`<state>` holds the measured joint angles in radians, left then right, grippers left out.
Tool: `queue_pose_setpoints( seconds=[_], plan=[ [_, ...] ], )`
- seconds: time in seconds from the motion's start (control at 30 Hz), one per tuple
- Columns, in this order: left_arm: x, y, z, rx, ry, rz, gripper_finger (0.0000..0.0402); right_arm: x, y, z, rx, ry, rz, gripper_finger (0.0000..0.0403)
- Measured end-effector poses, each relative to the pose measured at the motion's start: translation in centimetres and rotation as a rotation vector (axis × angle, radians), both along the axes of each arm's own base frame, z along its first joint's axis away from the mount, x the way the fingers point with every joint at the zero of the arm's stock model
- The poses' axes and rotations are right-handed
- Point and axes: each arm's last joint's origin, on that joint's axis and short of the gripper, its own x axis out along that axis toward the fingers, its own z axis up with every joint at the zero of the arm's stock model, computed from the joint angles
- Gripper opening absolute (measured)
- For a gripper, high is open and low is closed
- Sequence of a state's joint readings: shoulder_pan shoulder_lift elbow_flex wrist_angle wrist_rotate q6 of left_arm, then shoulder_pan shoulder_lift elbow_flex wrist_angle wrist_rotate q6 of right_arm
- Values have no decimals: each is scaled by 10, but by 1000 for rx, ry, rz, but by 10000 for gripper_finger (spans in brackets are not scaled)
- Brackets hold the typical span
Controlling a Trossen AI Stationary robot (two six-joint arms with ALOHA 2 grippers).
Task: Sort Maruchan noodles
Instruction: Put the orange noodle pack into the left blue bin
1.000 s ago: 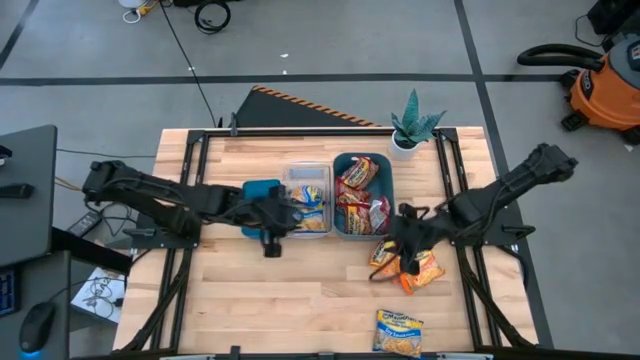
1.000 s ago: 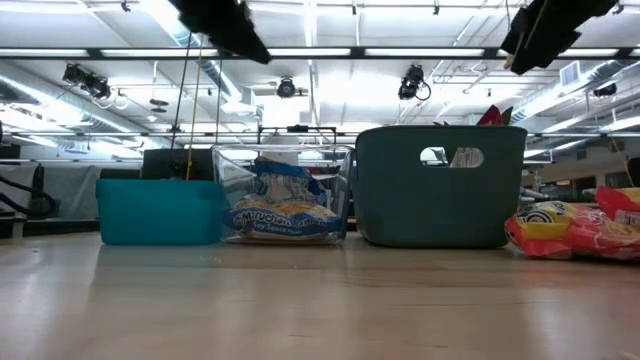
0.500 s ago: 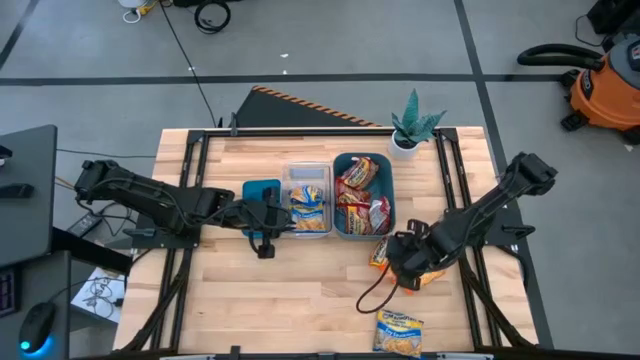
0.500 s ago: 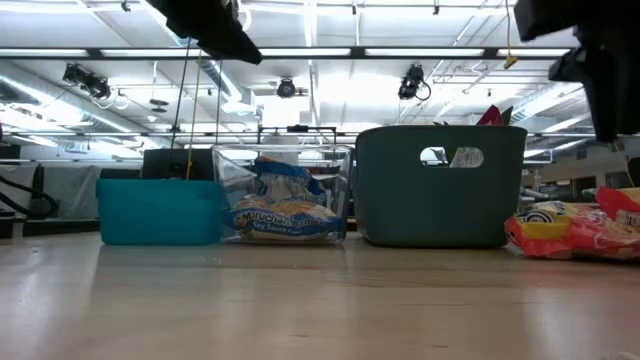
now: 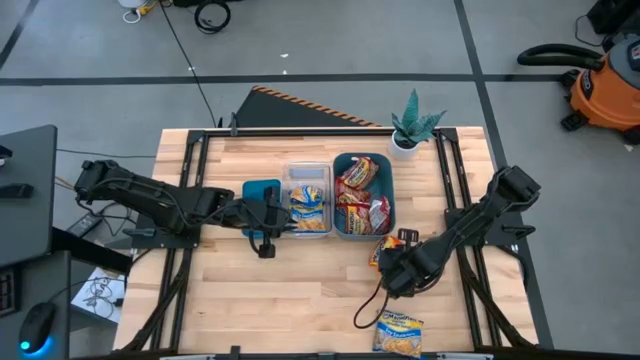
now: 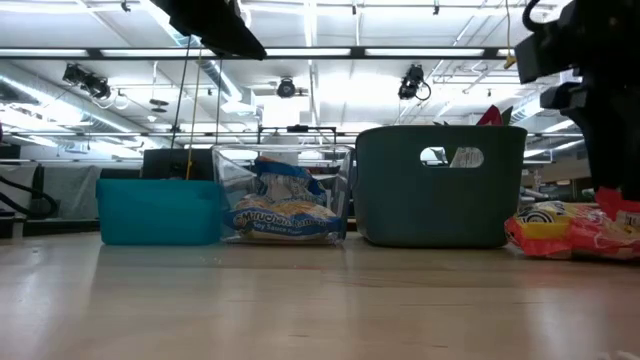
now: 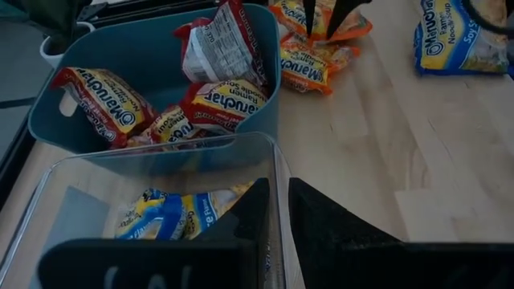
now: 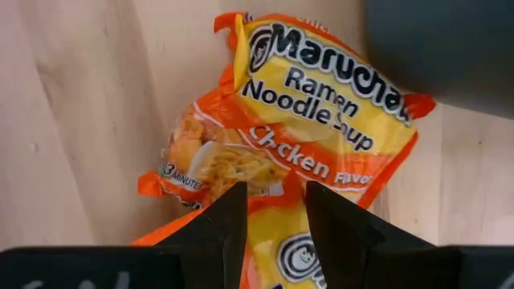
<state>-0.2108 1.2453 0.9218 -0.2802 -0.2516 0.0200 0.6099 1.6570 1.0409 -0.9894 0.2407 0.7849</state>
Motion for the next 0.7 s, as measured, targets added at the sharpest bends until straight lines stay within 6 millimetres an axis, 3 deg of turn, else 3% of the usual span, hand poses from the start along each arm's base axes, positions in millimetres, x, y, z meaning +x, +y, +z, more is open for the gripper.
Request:
queue_pose_setpoints(
  seconds=[0.17, 0.4, 0.7],
  plan=[
    [0, 0, 0, -2, 0, 2, 55, 3, 0, -9, -15, 35, 10, 113],
    [6, -4, 1, -89, -36, -48, 55, 3, -2, -10, -40, 51, 50, 14],
    [28, -14, -7, -106, -124, -82, 57, -13, -15, 23, -66, -14, -26, 7]
  ],
)
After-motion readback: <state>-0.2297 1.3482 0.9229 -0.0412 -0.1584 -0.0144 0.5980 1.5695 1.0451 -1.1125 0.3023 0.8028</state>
